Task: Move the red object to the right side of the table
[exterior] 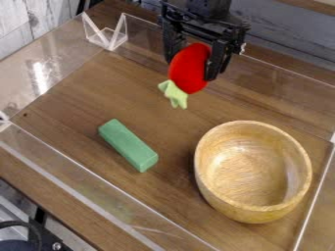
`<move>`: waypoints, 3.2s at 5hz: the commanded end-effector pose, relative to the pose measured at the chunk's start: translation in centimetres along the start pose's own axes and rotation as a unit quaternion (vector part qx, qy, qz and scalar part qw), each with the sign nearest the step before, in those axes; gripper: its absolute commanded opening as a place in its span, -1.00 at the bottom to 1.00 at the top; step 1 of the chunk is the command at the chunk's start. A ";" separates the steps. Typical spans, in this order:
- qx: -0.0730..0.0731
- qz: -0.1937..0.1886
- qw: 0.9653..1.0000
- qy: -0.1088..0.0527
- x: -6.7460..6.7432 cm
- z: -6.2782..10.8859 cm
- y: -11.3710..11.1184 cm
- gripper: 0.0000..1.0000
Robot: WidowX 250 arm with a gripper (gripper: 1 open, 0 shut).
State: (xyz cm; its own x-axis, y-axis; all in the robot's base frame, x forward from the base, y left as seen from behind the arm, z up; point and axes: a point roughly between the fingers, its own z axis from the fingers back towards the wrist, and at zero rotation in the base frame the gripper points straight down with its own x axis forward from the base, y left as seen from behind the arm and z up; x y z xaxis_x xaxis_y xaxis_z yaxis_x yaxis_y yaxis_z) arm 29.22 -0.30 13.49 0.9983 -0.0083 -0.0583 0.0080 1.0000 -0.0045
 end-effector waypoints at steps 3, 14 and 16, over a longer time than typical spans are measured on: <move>-0.025 -0.020 0.999 -0.012 6.9 3.5 -5.5 -1.00; -0.038 -0.063 0.997 0.021 8.2 -8.1 -2.6 -1.00; -0.033 -0.060 0.997 0.023 8.6 -6.6 -3.8 -1.00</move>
State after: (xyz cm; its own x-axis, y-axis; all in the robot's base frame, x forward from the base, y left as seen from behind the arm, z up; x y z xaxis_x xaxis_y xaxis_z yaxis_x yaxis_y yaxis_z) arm 36.64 -3.95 4.56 0.9798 -0.1263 -0.1551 0.1139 0.9898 -0.0859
